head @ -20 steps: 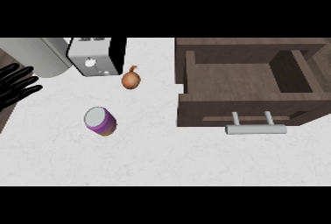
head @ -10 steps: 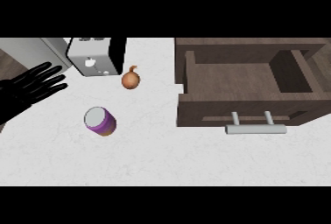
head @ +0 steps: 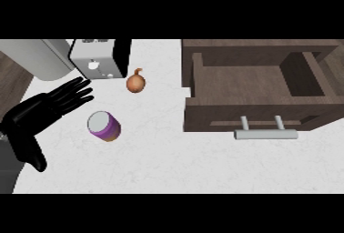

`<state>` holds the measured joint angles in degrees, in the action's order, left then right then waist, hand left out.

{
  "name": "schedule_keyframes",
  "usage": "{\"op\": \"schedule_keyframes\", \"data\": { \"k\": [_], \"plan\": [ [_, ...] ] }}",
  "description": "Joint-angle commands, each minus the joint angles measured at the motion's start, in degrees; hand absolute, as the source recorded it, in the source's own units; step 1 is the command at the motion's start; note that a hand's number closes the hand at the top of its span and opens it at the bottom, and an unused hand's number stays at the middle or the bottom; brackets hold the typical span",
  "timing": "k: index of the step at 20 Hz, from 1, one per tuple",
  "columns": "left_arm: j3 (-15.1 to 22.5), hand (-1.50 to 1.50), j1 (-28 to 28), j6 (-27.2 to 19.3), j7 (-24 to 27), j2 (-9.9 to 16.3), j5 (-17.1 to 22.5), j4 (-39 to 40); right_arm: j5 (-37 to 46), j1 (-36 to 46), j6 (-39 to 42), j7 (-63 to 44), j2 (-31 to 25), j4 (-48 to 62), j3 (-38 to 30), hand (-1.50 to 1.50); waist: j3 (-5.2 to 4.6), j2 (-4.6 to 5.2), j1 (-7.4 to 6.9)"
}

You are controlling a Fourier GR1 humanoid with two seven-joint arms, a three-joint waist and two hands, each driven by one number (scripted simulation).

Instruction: Pick up the can, place it into the drawer and close the drawer

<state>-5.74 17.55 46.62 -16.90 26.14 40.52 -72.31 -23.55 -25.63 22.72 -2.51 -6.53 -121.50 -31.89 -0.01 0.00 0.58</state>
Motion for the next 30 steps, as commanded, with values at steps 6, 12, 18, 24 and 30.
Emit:
{"op": "schedule_keyframes", "data": {
  "k": [6, 12, 18, 24, 30],
  "plan": [
    [-1.54, -1.5, 0.67, 3.27, 16.78, -5.47, -20.2, 12.67, -1.8, 1.02, 1.65, -1.67, -0.39, 0.12, -4.04, -1.5, -0.06, 0.16, 0.29],
    [-2.78, -1.5, 6.13, 1.03, 26.15, -5.36, -28.31, 23.6, 0.1, 3.92, 1.89, -3.01, 1.46, 0.23, -1.94, -1.5, -0.05, 0.21, 0.27],
    [-1.74, -1.5, 6.77, -0.73, 38.12, -4.78, -36.83, 33.02, -5.01, 1.36, 3.2, -7.47, 0.89, -4.68, -4.9, -1.5, -0.06, 0.19, 0.39],
    [0.4, -1.5, 11.16, -0.94, 46.55, -4.2, -42.55, 44.77, -2.29, 0.84, 3.01, -8.16, 3.37, -8.23, -3.44, -1.5, -0.14, 0.45, 0.97],
    [0.62, -1.5, 10.29, 0.11, 52.26, -1.37, -44.49, 51.26, -5.43, 2.45, 2.65, -8.77, 1.96, -5.7, -6.55, -1.5, -0.14, 0.41, 0.72]
  ]
}}
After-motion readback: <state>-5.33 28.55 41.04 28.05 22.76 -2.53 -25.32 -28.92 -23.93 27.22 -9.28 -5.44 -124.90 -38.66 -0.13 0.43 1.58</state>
